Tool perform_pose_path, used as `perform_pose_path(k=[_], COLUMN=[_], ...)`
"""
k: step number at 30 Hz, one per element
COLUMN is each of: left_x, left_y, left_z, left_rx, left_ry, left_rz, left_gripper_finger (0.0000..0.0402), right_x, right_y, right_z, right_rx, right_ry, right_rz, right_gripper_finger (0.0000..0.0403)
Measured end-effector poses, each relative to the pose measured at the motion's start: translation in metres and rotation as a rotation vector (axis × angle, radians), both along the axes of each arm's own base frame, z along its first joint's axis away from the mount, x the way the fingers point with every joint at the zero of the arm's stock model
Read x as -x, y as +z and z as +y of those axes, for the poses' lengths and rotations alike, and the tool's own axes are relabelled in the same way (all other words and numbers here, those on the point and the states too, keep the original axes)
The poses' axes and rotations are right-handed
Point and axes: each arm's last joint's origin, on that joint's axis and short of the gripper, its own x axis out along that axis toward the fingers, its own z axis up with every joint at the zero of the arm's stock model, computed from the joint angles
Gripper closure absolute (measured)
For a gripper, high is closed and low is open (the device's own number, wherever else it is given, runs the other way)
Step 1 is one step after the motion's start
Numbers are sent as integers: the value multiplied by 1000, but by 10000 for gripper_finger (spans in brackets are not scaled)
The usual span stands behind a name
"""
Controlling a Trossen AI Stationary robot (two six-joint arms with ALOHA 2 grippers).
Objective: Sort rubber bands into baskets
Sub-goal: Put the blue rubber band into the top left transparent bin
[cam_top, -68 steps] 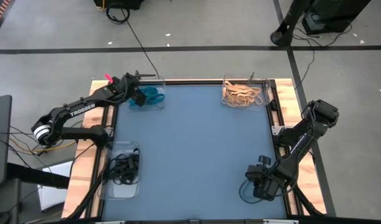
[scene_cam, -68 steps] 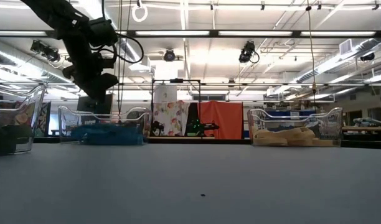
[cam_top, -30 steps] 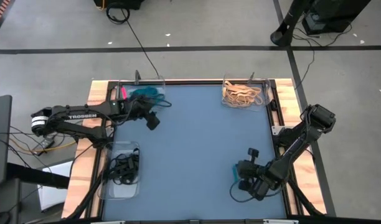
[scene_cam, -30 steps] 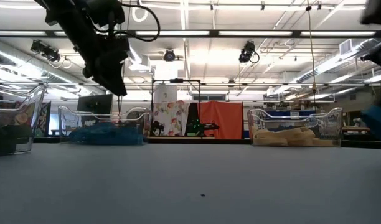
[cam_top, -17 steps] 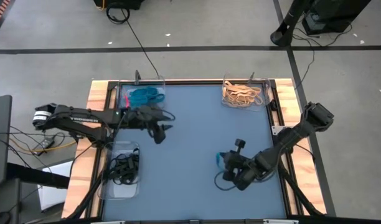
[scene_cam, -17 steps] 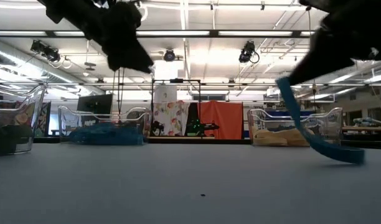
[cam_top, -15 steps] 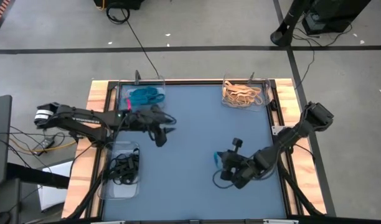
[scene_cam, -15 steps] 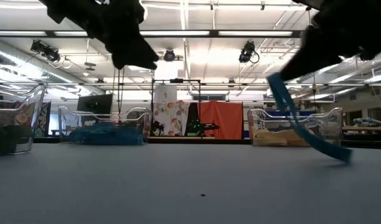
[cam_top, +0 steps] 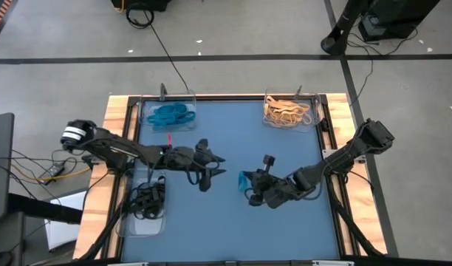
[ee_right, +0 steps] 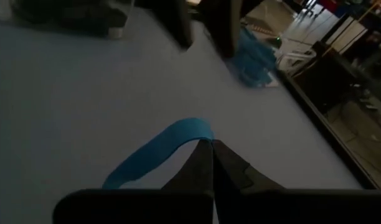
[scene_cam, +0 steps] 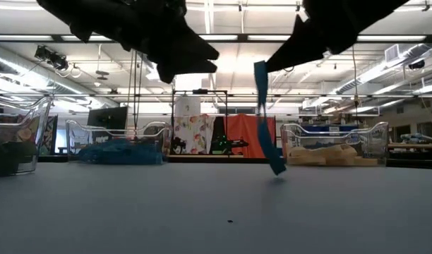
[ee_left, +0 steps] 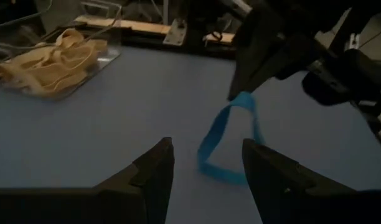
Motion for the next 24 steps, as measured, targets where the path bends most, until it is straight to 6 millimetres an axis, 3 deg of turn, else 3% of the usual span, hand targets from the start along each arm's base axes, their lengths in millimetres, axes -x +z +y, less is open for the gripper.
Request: perform_pose_path(k=[12, 19, 24], left_x=[-25, -29, -29], left_y=[-25, -27, -27], left_z=[-8, -8, -7], left_rx=[16, 22, 15], left_ry=[-11, -9, 21], left_rz=[-105, -150, -156], left_gripper_finger=[210, 210, 247], right_x=[-18, -24, -26], right_y=[12, 14, 16], right_z=[-23, -35, -39], right_rx=[62, 60, 55], right_ry=[-20, -35, -41], right_rz=[-73, -90, -104], right_gripper_finger=[400, 400, 399])
